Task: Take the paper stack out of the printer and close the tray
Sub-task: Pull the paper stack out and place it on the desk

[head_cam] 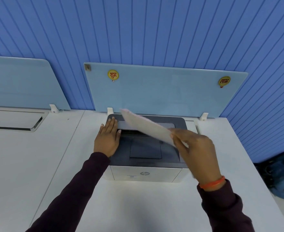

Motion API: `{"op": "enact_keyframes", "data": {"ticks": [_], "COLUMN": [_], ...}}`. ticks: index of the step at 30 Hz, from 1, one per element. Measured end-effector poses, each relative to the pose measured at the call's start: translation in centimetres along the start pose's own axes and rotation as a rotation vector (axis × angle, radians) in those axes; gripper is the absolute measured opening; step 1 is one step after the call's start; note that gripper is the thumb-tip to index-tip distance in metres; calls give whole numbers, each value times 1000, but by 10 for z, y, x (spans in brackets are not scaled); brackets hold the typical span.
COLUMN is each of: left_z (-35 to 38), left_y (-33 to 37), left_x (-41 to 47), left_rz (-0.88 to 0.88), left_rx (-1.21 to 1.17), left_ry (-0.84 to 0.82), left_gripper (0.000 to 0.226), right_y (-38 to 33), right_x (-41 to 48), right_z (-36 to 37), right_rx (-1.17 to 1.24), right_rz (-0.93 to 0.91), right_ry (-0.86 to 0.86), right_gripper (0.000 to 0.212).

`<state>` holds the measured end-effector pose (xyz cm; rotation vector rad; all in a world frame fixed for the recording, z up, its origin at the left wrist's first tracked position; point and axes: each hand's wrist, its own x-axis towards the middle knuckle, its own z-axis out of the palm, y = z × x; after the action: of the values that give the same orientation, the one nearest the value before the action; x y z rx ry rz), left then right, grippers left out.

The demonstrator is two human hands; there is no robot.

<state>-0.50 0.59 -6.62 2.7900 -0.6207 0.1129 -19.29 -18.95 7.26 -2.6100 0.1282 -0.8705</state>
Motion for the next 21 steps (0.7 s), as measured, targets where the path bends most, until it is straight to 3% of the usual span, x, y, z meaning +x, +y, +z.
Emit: {"op": "enact_keyframes", "data": {"ticks": [6,9,17,21], "left_z": [4,5,5,4], "left_y": [-3,-3,-1,-2], "left_x": [1,2,3,3], "left_rz": [13,6,3,1], "left_rx": [31,35,10,10], "left_ry": [6,4,-6,2], "left_gripper": [75,73,63,64], "right_y": [45,89,199,208], "right_x": [-8,-23,-87,-105], "right_z": [3,17,66,87], "right_rx": [-43,-165,-467,-433], "right_rz": [294,405,675,807], "right_ry": [324,394,126,-26], "right_gripper": [25,26,42,45]}}
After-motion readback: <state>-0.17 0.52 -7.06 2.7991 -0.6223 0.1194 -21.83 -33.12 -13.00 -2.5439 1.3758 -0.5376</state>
